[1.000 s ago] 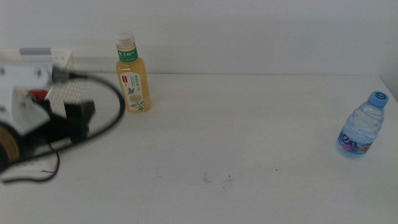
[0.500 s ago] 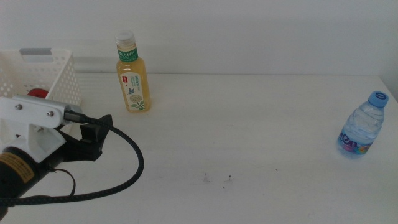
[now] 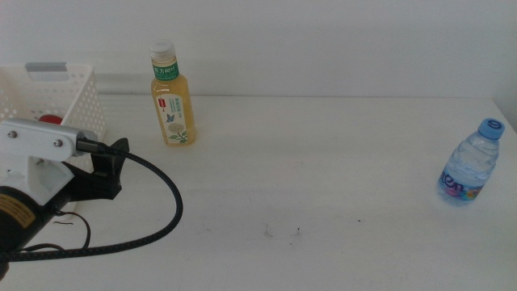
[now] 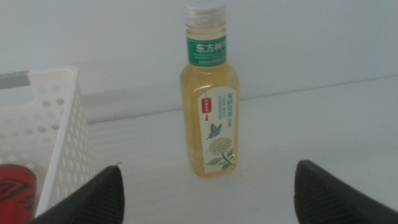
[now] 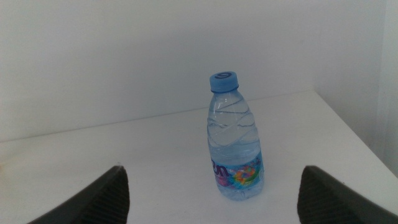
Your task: Use arms to grab the bottles and put them into the dustbin to the left of the table.
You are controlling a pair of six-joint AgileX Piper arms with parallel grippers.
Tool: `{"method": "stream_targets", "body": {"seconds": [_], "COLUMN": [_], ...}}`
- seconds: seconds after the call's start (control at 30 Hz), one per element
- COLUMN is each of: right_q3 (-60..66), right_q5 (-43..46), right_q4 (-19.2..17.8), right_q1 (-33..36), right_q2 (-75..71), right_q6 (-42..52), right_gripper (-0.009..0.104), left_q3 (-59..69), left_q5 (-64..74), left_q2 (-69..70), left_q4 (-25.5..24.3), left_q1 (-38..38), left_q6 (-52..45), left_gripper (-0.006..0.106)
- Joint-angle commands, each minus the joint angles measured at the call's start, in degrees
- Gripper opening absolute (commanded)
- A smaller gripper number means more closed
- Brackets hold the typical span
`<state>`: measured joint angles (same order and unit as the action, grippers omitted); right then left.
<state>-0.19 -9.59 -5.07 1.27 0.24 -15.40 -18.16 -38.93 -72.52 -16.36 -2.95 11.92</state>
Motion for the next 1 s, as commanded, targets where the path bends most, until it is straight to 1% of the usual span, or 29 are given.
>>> {"method": "stream_targets", "body": {"seconds": [0.0,0.13,0.2,0.3,0.4,0.5,0.6,0.73,0.87,0.97], "right_q3": [0.19,0.19,0.19,0.19,0.19,0.19,0.19,0.19,0.19,0.19], "right_q5": [0.49,0.49,0.49,0.49,0.49,0.49,0.49,0.49,0.49,0.49], "right_q4": [-0.34,-0.34,-0.34,-0.34,-0.34,-0.34,-0.34,-0.34,-0.34,-0.34], "right_q1": [-0.30,-0.30,-0.30,-0.30,-0.30,-0.30,-0.30,-0.30,-0.30,-0.30], "right_q2": [-0.24,-0.24,-0.24,-0.24,-0.24,-0.24,-0.24,-0.24,-0.24,-0.24], "right_q6": [0.14,0.14,0.14,0.14,0.14,0.14,0.14,0.14,0.14,0.14], "right_gripper": [0.086,0.086,0.086,0.086,0.086,0.086,0.086,0.086,0.086,0.086], "left_q3": [0.23,0.23,0.23,0.23,0.23,-0.46,-1.97,-5.14,-10.17,-13.95], "left_q5": [-1.03,-2.35,-4.75,-9.00,-9.17,-8.45,-9.29,-14.71,-15.79,-15.92], "left_q2": [-0.05,-0.32,-0.32,-0.32,-0.62,-3.07,-7.93,-15.74,-23.90,-28.37], "left_q4": [0.86,-8.46,-10.39,-10.57,-10.57,-8.09,-7.68,-8.26,-6.45,-6.18], "left_q1": [0.08,0.08,0.08,0.08,0.08,0.08,0.08,0.08,0.08,0.08], "left_q6": [-1.61,0.75,1.58,1.90,1.34,1.34,1.57,2.25,4.53,4.53], "left_gripper": [0.094,0.094,0.094,0.094,0.094,0.094,0.094,0.094,0.094,0.094]}}
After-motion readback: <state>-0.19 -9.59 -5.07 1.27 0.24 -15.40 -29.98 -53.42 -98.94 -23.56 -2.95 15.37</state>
